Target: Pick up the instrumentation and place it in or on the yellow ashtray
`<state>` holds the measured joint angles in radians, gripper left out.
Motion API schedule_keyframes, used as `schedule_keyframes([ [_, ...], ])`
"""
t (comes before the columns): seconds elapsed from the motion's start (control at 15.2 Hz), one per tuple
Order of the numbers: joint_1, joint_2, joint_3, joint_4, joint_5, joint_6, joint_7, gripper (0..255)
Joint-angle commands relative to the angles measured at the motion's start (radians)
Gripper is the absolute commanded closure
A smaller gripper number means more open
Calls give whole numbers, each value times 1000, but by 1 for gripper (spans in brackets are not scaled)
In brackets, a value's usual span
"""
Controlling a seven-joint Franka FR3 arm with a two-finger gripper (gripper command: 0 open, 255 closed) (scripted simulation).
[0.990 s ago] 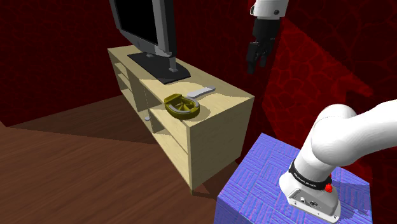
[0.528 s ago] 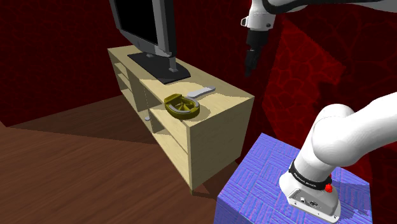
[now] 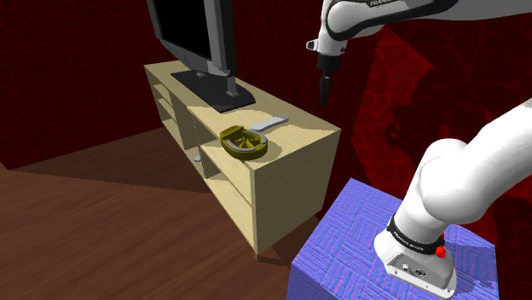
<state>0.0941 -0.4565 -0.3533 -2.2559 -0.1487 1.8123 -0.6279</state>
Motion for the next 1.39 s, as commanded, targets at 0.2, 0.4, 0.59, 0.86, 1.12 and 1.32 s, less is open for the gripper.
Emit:
schedule_keyframes([
  [0.2, 47, 193, -93, 96, 38, 96, -241, 0],
  [0.4, 66, 320, -134, 169, 89, 141, -389, 0],
  [0.59, 72, 452, -156, 255, 156, 171, -539, 0],
  [0.86, 52, 628, -152, 387, 250, 189, -725, 0],
  [1.12, 12, 796, -117, 540, 326, 185, -882, 0],
  [1.32, -22, 917, -80, 668, 364, 170, -979, 0],
])
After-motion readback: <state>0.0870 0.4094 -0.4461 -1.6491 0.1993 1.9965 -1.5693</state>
